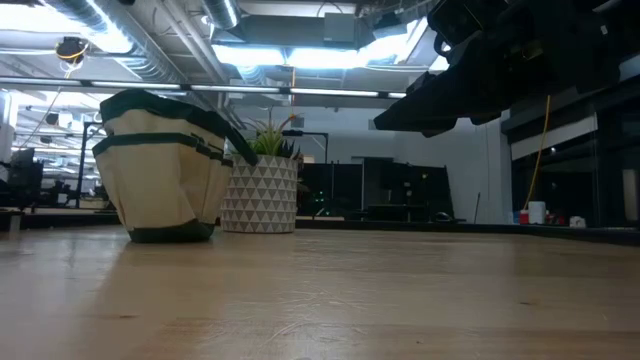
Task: Pick & Place Garden tools in Gardening bag
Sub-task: Put the green bottle spray into the gardening bag
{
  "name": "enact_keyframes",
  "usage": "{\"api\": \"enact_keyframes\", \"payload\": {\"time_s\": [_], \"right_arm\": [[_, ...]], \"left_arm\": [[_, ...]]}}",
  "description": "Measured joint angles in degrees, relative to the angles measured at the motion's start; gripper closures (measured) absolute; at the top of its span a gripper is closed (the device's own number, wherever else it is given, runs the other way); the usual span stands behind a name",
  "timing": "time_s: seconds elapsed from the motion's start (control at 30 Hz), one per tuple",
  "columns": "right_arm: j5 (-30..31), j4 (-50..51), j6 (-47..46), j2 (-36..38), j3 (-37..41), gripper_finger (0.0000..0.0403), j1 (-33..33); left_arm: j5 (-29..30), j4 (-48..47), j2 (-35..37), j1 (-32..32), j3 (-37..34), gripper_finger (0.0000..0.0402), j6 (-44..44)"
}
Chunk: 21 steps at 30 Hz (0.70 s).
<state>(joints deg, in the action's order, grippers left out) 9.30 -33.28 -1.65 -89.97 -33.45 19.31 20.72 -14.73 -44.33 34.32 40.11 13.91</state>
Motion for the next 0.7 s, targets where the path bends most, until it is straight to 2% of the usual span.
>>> {"api": "enact_keyframes", "payload": {"time_s": [0.2,0.47,0.7], "right_arm": [[0.0,0.0,-0.01,0.0,0.0,0.0209,0.0],[0.0,0.0,-0.01,0.0,0.0,0.0209,0.01],[0.0,0.0,-0.01,0.0,0.0,0.0209,0.01]], "left_arm": [[-1.23,-10.95,-7.53,5.11,6.65,0.0239,9.84],[-1.36,-15.96,-11.7,10.4,7.07,0.0237,23.35],[-1.27,-19.44,-14.28,13.36,7.07,0.0237,30.93]]}}
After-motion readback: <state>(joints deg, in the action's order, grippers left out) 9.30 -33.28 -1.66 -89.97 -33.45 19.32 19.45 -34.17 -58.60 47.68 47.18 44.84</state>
